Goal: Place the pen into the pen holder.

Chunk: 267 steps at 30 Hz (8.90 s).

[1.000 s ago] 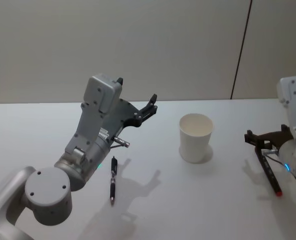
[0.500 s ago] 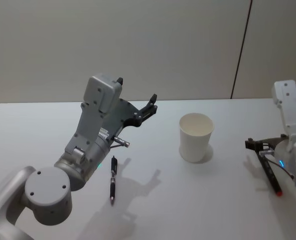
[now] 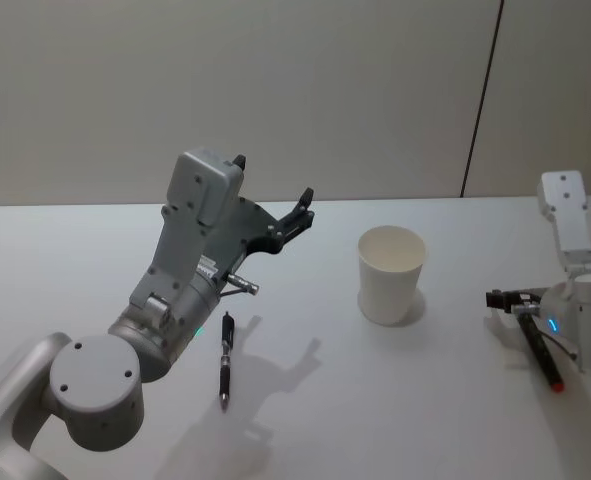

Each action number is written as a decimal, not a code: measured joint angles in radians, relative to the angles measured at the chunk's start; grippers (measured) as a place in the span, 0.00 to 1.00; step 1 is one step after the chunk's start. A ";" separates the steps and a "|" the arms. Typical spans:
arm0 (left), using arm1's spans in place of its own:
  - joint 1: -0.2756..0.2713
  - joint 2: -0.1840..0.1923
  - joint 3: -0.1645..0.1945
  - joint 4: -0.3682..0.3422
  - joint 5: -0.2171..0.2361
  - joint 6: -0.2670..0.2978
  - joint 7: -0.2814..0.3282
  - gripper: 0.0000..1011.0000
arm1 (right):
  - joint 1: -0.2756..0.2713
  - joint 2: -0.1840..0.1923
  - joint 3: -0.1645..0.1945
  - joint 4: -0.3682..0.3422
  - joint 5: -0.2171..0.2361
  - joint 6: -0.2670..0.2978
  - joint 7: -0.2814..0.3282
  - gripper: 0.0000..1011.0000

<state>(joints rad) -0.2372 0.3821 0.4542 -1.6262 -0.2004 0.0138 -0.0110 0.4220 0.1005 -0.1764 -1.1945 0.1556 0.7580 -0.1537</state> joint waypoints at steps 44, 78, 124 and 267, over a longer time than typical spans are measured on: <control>0.000 0.000 0.000 0.000 0.000 0.000 0.000 0.99 | 0.116 -0.049 -0.003 0.254 -0.057 -0.072 0.030 0.33; 0.000 0.000 0.000 0.000 0.000 0.000 0.000 0.99 | 0.031 -0.031 0.024 0.082 -0.057 -0.167 0.078 0.15; 0.000 0.000 0.000 0.000 0.000 0.000 0.000 0.99 | 0.009 -0.059 -0.001 -0.029 0.001 -0.831 0.288 0.15; 0.000 0.000 0.000 0.000 0.000 0.000 0.000 0.99 | -0.116 -0.063 0.065 -0.002 -0.085 -1.036 0.336 0.99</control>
<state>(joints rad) -0.2371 0.3821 0.4542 -1.6262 -0.2004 0.0139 -0.0109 0.3055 0.0373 -0.1118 -1.1964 0.0707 -0.2783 0.1827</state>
